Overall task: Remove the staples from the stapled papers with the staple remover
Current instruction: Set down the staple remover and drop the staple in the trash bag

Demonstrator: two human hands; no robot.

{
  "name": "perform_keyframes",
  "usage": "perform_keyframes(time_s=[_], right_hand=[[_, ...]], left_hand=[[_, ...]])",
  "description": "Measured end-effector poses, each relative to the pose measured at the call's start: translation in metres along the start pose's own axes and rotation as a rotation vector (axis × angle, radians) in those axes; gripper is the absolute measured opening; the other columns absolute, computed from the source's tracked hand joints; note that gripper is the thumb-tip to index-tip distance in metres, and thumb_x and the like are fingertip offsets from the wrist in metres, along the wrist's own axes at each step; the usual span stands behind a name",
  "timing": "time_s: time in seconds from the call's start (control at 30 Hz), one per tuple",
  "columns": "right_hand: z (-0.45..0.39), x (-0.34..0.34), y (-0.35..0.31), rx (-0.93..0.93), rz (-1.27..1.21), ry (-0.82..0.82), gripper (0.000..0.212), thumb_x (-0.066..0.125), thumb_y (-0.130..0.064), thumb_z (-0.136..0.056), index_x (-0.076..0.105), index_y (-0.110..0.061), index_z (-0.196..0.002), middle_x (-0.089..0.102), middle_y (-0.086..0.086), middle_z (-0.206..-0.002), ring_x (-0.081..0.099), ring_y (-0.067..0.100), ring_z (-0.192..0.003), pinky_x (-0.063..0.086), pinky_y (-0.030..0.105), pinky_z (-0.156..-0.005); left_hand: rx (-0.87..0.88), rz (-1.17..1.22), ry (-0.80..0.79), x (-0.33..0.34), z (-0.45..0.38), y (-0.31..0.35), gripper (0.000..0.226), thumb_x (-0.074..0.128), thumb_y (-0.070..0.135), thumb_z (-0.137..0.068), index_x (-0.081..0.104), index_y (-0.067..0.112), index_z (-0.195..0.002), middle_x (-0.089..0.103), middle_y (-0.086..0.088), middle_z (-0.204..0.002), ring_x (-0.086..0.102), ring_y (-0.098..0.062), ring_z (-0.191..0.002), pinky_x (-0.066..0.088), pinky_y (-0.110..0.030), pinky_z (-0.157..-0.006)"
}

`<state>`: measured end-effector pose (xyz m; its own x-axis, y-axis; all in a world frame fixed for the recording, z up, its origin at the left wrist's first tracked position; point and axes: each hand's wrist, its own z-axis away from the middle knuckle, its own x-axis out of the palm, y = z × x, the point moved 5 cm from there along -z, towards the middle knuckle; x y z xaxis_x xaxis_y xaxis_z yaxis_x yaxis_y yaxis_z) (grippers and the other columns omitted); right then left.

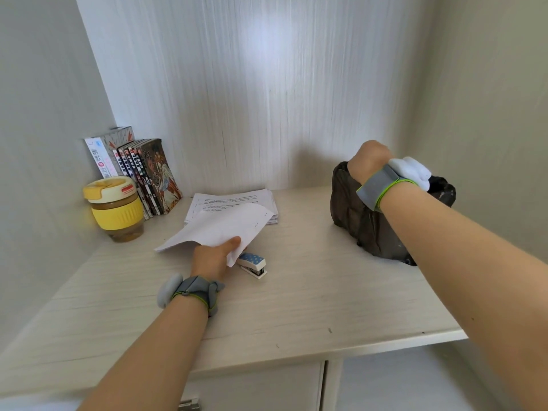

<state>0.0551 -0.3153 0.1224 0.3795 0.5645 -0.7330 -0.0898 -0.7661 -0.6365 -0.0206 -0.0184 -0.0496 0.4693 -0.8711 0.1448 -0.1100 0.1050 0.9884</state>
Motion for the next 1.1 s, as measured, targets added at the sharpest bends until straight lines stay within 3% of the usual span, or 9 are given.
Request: perform_keyframes(time_s=[0.1,0.2,0.33,0.5,0.63,0.73,0.83,0.97,1.1], right_hand=[[0.012,0.001,-0.018,-0.036,0.091,0.020,0.035,0.046,-0.012,-0.091,0.038,-0.004,-0.058,0.038,0.009,-0.062,0.047,0.025,-0.076,0.027,0.026,-0.054],[0.026,0.014,-0.032,-0.180,0.056,0.029,0.026,0.044,-0.017,-0.091,0.064,0.000,-0.093,0.065,0.016,-0.097,0.060,0.033,-0.094,0.034,0.028,-0.065],[0.053,0.040,-0.043,-0.347,-0.053,0.049,0.023,0.046,-0.009,-0.088,0.064,-0.002,-0.100,0.064,0.017,-0.111,0.057,0.033,-0.106,0.043,0.033,-0.079],[0.073,0.095,-0.038,-0.257,-0.264,-0.195,0.021,0.047,-0.002,-0.082,0.053,-0.012,-0.065,0.067,0.022,-0.100,0.062,0.036,-0.093,0.051,0.039,-0.083],[0.092,0.142,-0.027,-0.090,-0.477,-0.507,0.031,0.046,-0.010,-0.089,0.047,-0.007,-0.059,0.059,0.019,-0.063,0.053,0.023,-0.046,0.049,0.029,-0.049],[0.099,0.155,-0.021,0.034,-0.734,-0.633,0.026,0.049,-0.020,-0.091,0.051,-0.004,-0.071,0.056,0.012,-0.058,0.050,0.009,-0.030,0.046,0.018,-0.038],[0.100,0.164,-0.018,0.156,-0.931,-0.716,0.023,0.055,-0.021,-0.090,0.053,-0.006,-0.072,0.060,0.005,-0.048,0.050,0.006,-0.030,0.047,0.014,-0.038],[0.105,0.172,-0.015,0.272,-1.090,-0.787,0.016,0.061,-0.015,-0.086,0.055,-0.008,-0.072,0.058,0.003,-0.051,0.052,0.005,-0.033,0.048,0.015,-0.040],[0.104,0.172,-0.013,0.278,-1.154,-0.805,0.016,0.060,-0.005,-0.085,0.054,-0.009,-0.071,0.055,-0.004,-0.038,0.051,0.004,-0.033,0.048,0.014,-0.040]], left_hand=[[-0.004,0.006,-0.004,-0.002,-0.005,-0.005,0.031,0.081,0.014,-0.062,0.063,0.014,-0.087,0.066,-0.005,-0.103,0.061,-0.023,-0.099,0.044,-0.039,-0.098],[-0.020,0.044,-0.008,-0.002,-0.008,-0.009,0.028,0.077,0.010,-0.070,0.063,0.010,-0.094,0.065,-0.005,-0.104,0.060,-0.024,-0.101,0.044,-0.042,-0.101],[-0.022,0.059,-0.001,-0.002,-0.008,-0.009,0.030,0.076,0.008,-0.071,0.063,0.009,-0.098,0.064,-0.006,-0.108,0.060,-0.025,-0.105,0.043,-0.045,-0.102],[-0.037,0.093,0.022,-0.003,-0.007,-0.010,0.029,0.075,0.006,-0.071,0.063,0.011,-0.097,0.064,-0.004,-0.104,0.060,-0.023,-0.102,0.043,-0.045,-0.102],[-0.031,0.121,0.010,-0.001,-0.006,-0.008,0.026,0.073,0.001,-0.072,0.064,0.012,-0.094,0.064,-0.005,-0.106,0.060,-0.024,-0.103,0.042,-0.044,-0.103],[-0.040,0.135,0.001,0.002,-0.001,-0.005,0.021,0.071,-0.001,-0.072,0.065,0.013,-0.086,0.065,-0.004,-0.100,0.060,-0.023,-0.097,0.043,-0.042,-0.102],[-0.044,0.160,0.001,0.003,0.003,-0.001,0.021,0.069,-0.003,-0.073,0.065,0.015,-0.081,0.066,-0.006,-0.101,0.060,-0.022,-0.094,0.045,-0.038,-0.098],[-0.020,0.189,-0.042,0.009,0.012,0.008,0.028,0.064,-0.010,-0.075,0.063,0.008,-0.096,0.064,-0.008,-0.103,0.059,-0.023,-0.094,0.046,-0.038,-0.092],[-0.008,0.239,-0.120,0.017,0.023,0.018,0.022,0.059,-0.009,-0.079,0.062,0.006,-0.094,0.065,-0.007,-0.092,0.062,-0.021,-0.079,0.051,-0.031,-0.073]])
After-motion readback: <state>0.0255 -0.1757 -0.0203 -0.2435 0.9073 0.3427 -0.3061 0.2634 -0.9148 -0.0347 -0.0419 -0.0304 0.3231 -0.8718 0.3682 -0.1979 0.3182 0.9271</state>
